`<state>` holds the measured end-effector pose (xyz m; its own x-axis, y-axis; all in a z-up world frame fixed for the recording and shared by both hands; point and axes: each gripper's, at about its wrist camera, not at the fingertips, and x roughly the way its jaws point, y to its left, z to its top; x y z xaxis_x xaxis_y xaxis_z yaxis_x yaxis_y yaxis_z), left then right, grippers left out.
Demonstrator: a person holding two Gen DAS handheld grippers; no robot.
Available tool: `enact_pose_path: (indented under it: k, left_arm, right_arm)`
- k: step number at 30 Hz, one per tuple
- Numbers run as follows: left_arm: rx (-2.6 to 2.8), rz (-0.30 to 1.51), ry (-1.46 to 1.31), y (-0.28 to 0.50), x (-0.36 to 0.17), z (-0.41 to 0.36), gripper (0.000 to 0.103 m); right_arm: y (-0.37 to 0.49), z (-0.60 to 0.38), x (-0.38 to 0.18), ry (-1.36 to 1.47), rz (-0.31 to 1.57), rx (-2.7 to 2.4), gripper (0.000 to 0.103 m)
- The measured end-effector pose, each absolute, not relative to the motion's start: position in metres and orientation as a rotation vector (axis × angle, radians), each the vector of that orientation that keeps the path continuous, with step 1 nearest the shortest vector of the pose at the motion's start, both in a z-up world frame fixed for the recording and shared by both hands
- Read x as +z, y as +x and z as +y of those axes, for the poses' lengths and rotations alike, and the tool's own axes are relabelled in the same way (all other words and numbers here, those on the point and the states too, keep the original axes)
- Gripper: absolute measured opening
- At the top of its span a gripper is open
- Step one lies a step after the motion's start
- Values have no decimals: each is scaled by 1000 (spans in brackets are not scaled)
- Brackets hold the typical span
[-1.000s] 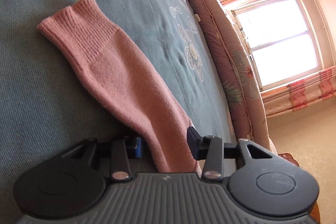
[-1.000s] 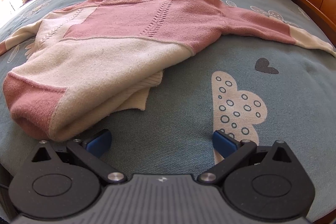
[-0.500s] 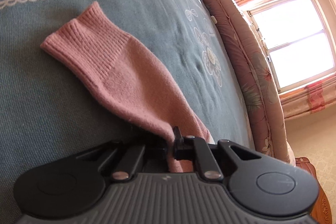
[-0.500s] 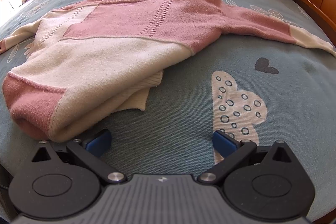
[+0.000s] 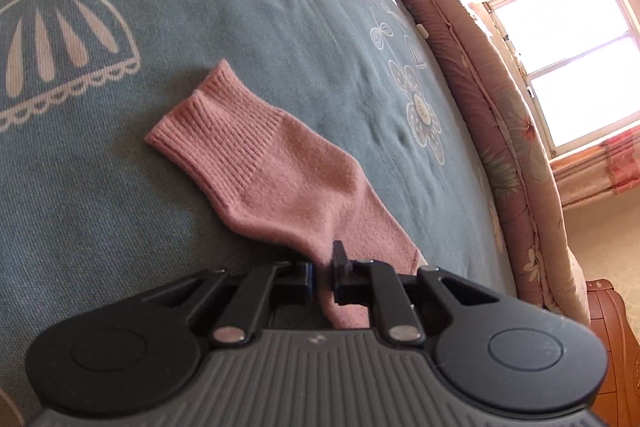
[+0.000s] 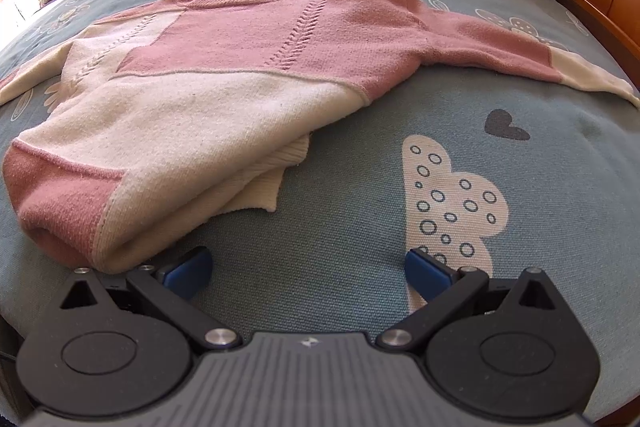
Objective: Fold clothes
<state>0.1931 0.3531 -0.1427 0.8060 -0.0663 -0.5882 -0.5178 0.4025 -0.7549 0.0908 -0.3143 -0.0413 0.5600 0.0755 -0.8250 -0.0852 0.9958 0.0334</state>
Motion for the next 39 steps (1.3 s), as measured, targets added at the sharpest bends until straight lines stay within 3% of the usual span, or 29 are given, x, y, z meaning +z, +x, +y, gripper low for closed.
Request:
enact_pose_path:
  k: [1,6,10,14,17,19,21,26,29,35,39]
  left_arm:
    - [312,570,-1157,186,-145,358,19]
    - [388,439,-1249,162,-156,387,21]
    - [478,399,-1208,165,-150,405,11]
    - [598,409,-1028,168,-117,416,11]
    - [629,405,-886,172,-86,409,29]
    - [517,433,-799,184,-69,389,60]
    - [360,497,-752,204,-62,362,69]
    - [125,689,-775,251,-88,306,71]
    - [148,675,-764,247,-101,309,69]
    - [354,739,-549,231,-89,338,67]
    - [334,782,-391,240,-67,305,69]
  right_arm:
    - [91,-314,-41,-11,975,95,103]
    - [92,-313,-41,-12,985,91,103]
    - [92,-312,-41,-11,984,83,103]
    - [92,-311,-41,-9,986,79,103]
    - [92,-311,-42,-8,986,78,103]
    - [92,-311,-42,-6,988,75,103]
    - [93,-311,-41,-5,991,70,103]
    - [93,-309,-41,-3,1000,59,103]
    - [94,-309,-41,-1,1001,57,103]
    - [101,-316,-35,17,1043,77,103]
    - [107,-329,-12,56,1032,75,103]
